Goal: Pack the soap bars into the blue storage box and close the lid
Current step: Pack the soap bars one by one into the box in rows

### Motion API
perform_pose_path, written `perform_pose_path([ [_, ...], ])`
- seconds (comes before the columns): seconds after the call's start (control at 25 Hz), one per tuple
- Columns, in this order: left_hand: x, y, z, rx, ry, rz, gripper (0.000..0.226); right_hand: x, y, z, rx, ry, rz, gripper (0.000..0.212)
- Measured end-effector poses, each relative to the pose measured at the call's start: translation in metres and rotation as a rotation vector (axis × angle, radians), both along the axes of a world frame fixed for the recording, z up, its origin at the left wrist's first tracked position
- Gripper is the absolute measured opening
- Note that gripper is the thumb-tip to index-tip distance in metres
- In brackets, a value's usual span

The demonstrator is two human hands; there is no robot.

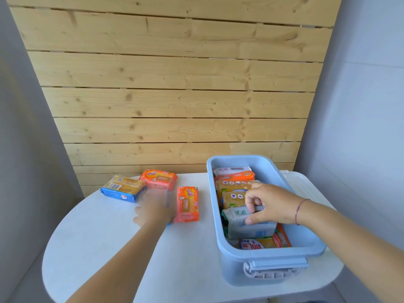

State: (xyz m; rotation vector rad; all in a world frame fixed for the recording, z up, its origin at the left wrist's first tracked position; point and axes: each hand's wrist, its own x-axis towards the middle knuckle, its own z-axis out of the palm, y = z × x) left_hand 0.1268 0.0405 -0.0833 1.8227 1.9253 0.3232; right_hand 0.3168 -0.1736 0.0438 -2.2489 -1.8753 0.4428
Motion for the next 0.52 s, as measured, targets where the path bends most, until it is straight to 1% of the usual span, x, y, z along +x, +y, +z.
perform_pose_path([
  [0.04,-0.006,-0.002,-0.001,0.001,-0.052,0.003,0.071,-0.001,0.0,0.0,-0.01,0.004,0.004,0.029],
  [0.12,-0.023,-0.009,0.004,0.003,-0.244,0.015,0.062,0.0,0.0,0.002,-0.032,0.036,0.008,0.027],
  [0.2,-0.038,-0.024,0.021,0.078,-0.428,-0.027,0.058,0.002,-0.002,0.005,-0.033,0.107,-0.001,0.021],
  [0.24,-0.042,-0.034,0.035,0.148,-0.507,-0.088,0.062,0.003,-0.004,0.006,-0.024,0.166,-0.021,0.019],
  [0.28,-0.042,-0.047,0.052,0.232,-0.588,-0.182,0.065,0.003,-0.005,0.006,-0.012,0.244,-0.064,0.023],
  [0.32,-0.04,-0.062,0.072,0.326,-0.652,-0.312,0.067,0.002,-0.006,0.008,0.011,0.336,-0.114,0.034],
  [0.36,-0.035,-0.076,0.092,0.421,-0.673,-0.468,0.067,0.002,-0.007,0.01,0.045,0.456,-0.169,0.049],
  [0.4,-0.028,-0.089,0.108,0.503,-0.642,-0.631,0.069,0.003,-0.009,0.012,0.071,0.603,-0.217,0.063],
  [0.44,-0.019,-0.1,0.12,0.564,-0.571,-0.775,0.071,0.003,-0.012,0.015,0.085,0.771,-0.24,0.074],
  [0.48,-0.011,-0.109,0.126,0.604,-0.479,-0.904,0.075,0.004,-0.015,0.019,0.09,0.933,-0.217,0.079],
  [0.52,-0.002,-0.117,0.131,0.663,-0.383,-1.016,0.077,0.004,-0.018,0.024,0.102,1.027,-0.168,0.08],
])
